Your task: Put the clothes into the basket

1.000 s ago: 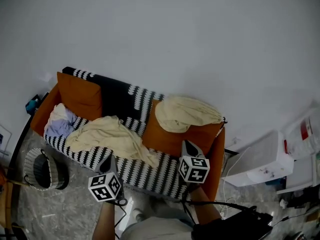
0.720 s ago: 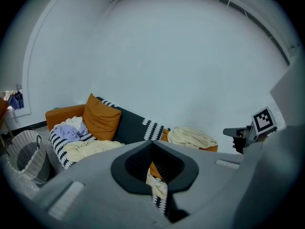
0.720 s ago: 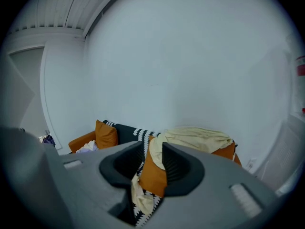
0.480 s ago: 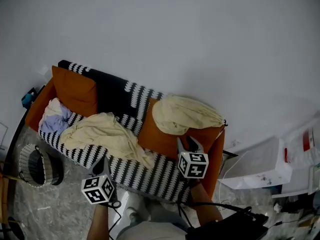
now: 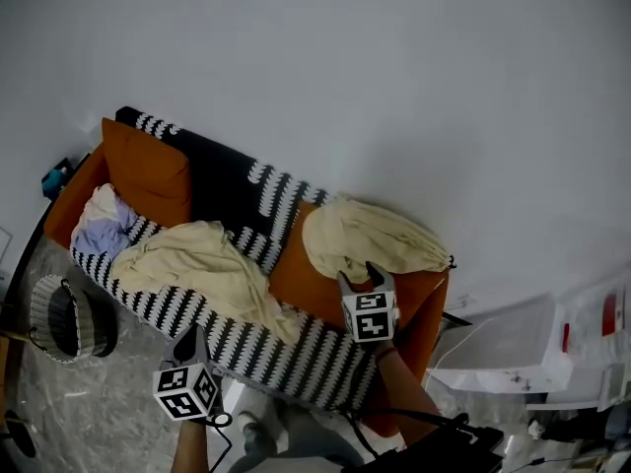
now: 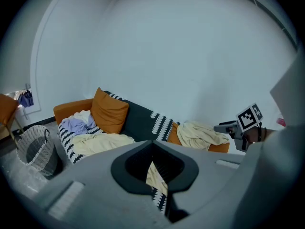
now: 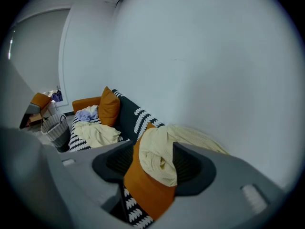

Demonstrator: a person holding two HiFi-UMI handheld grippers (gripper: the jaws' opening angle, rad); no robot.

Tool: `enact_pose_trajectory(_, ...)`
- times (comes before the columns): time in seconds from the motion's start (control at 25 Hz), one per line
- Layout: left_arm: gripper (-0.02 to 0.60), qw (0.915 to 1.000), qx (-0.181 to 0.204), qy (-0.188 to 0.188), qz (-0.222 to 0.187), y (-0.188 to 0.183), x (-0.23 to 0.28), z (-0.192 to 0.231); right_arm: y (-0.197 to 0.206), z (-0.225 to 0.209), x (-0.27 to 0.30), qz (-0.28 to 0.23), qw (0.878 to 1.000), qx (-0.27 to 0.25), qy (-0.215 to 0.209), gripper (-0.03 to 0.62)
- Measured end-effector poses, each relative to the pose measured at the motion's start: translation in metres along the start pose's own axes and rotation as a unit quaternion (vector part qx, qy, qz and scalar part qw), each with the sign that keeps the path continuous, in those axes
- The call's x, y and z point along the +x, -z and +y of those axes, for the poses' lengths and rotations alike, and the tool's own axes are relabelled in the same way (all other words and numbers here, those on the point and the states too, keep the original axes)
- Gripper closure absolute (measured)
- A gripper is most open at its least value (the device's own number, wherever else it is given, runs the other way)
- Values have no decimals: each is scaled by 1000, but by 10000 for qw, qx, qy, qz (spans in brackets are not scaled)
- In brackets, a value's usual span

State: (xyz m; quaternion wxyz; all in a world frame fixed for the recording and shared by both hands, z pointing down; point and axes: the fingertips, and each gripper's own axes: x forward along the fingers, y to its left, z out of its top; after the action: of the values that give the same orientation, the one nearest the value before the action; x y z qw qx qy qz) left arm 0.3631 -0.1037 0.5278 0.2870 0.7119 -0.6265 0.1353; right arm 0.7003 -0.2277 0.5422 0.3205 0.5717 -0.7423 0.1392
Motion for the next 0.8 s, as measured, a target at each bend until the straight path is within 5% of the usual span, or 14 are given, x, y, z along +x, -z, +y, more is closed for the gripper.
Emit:
enact_pose_trajectory(0.44,588,9979,-339,-436,332,36,18,25,20,6,93,853,9855,-1406,-411,327)
enact_pose_trajectory(0.8,588,9961,-481,-626,388,41,42,43,41,-2,143,1186,9792,-1565,-517,301)
